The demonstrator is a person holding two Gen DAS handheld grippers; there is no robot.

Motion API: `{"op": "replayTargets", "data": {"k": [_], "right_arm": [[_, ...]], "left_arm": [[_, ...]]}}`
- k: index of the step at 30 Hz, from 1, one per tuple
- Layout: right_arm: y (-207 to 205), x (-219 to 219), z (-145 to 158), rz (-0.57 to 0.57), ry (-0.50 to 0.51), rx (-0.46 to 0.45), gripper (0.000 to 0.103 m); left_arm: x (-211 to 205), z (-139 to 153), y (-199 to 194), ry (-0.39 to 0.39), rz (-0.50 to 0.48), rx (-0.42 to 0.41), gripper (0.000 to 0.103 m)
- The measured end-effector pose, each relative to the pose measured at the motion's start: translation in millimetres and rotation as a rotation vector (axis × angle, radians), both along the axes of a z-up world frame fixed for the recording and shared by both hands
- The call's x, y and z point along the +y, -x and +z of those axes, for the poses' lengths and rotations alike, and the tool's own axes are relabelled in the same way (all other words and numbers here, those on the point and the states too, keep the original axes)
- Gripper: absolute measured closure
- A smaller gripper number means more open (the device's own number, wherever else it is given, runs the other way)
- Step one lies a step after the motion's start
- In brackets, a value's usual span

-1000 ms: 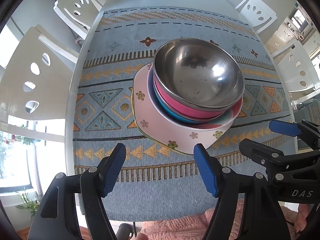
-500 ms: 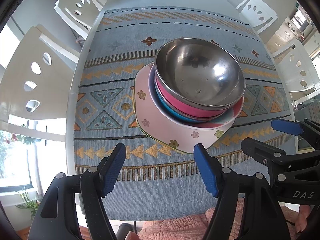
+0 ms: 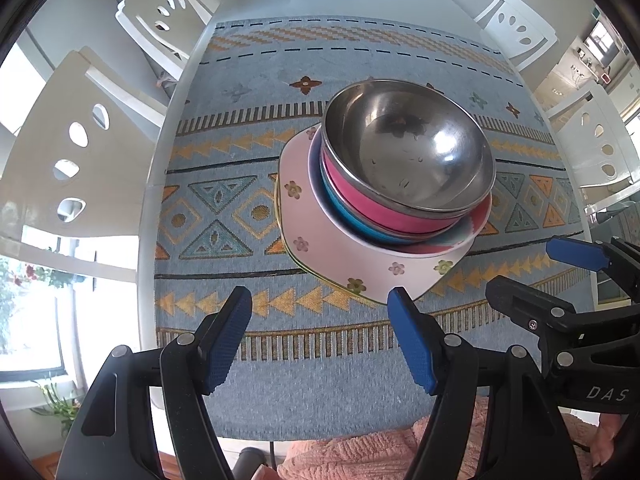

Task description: Organize plates and bowls

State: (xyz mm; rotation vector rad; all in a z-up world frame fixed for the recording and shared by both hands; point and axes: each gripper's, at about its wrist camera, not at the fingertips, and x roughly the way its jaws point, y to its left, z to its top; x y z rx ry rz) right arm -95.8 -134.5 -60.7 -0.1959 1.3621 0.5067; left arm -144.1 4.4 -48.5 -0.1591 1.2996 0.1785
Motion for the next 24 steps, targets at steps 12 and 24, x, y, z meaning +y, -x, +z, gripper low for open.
{"op": "replayTargets", "data": {"k": [12, 24], "right_arm": [[7, 2, 4, 0.008, 0.001, -0.009, 0.018], [10, 6, 8, 0.018, 0.004, -0.019, 0.018]], "left_arm": [[5, 2, 3, 0.0, 0.011, -0.007, 0.035], [10, 8, 2, -0.003, 0.012, -0.025, 0.035]]}}
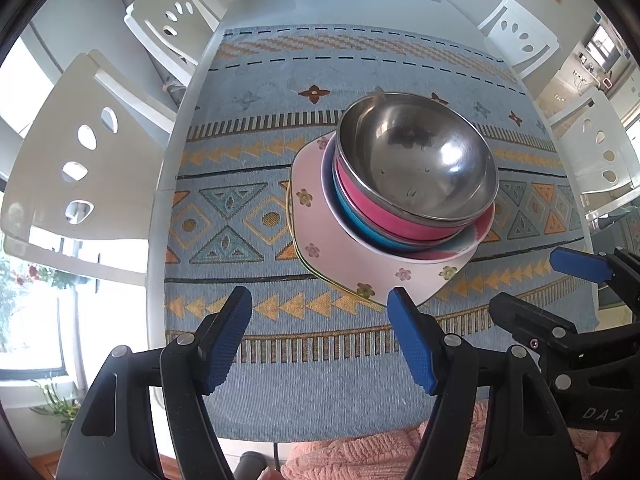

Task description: Organize plates and bowls

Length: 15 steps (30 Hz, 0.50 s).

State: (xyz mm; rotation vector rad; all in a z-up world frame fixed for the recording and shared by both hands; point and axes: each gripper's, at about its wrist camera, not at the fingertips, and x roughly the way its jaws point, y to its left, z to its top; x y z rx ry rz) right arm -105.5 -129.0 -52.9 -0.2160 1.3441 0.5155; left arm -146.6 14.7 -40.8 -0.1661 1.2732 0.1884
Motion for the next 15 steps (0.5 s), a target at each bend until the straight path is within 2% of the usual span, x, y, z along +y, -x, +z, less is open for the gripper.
{"op": "replayTargets", "data": {"k": [15], "right_arm": [[-1.6, -1.3, -2.9, -0.023, -0.013, 0.015, 0.018]], "left_arm": [[4.9, 1.9, 3.8, 0.003, 0.017, -0.013, 0.035]]}}
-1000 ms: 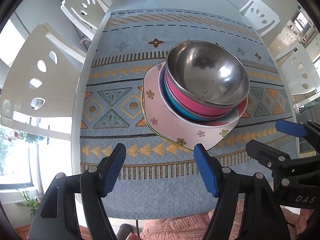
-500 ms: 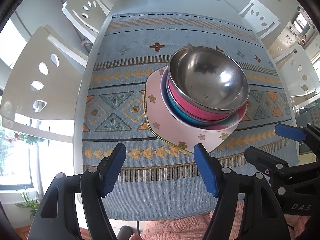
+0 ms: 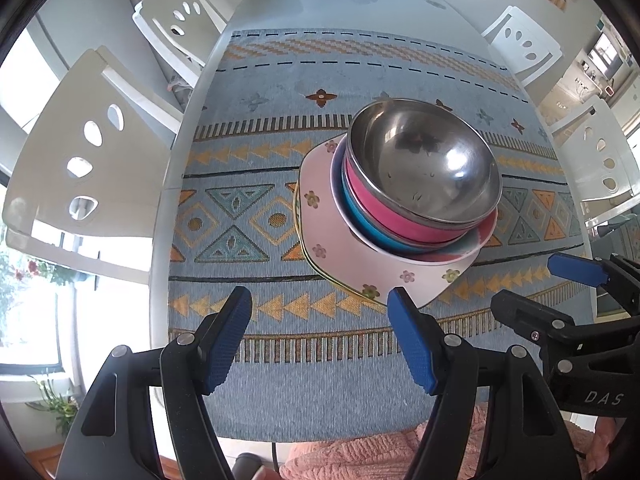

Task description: Organize plates and bowls

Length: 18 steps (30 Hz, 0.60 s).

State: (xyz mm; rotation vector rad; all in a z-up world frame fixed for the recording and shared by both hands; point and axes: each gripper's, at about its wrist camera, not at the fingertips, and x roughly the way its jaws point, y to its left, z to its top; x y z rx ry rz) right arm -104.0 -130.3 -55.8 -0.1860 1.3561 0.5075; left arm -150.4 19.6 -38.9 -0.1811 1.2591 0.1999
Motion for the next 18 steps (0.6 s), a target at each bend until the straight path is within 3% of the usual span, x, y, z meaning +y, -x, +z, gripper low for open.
{"op": "replayTargets", "data": {"k": [18], "right_arm": [[-2.4, -1.5, -0.6, -0.01, -0.006, 0.003, 0.018]], "left_arm": [[-1.3, -5.5, -0.8, 0.0, -0.002, 0.02, 0.035]]}}
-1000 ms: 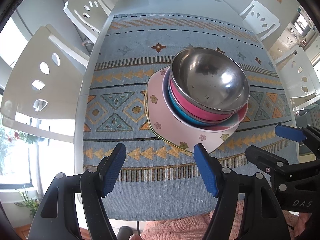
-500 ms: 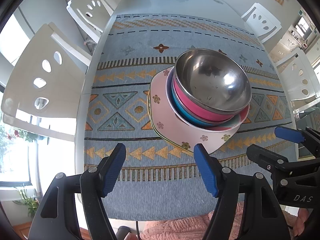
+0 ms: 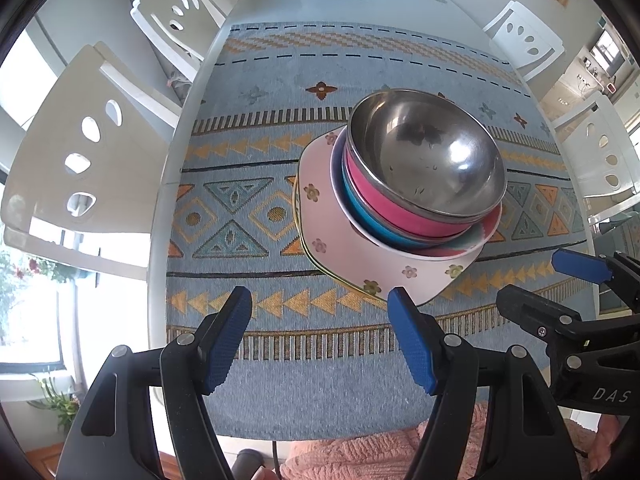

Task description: Organize plates and bowls

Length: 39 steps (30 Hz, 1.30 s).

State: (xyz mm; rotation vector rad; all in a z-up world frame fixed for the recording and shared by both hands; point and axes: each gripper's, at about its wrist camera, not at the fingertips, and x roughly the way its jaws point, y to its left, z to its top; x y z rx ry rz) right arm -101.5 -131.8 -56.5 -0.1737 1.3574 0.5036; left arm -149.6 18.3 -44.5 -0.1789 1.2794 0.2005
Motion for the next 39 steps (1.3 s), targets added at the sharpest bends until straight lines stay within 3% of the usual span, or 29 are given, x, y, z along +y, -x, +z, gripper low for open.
{"op": "replayTargets", "data": {"k": [27, 35, 39], "right_arm": [[-4, -9, -6, 0.0, 0.006, 0.027, 0.018], [-1, -13, -8, 0.008, 0.012, 0.036, 0.018], [0, -18, -9, 0.012, 0.015, 0.04, 0.018]], "left_arm": [[-10, 1, -2, 0.0, 0.01, -0.006, 0.034], [-15, -1, 2, -0.033, 0.035, 0.009, 0.034], [-18, 4, 4, -0.046, 0.037, -0.027, 0.033]]}}
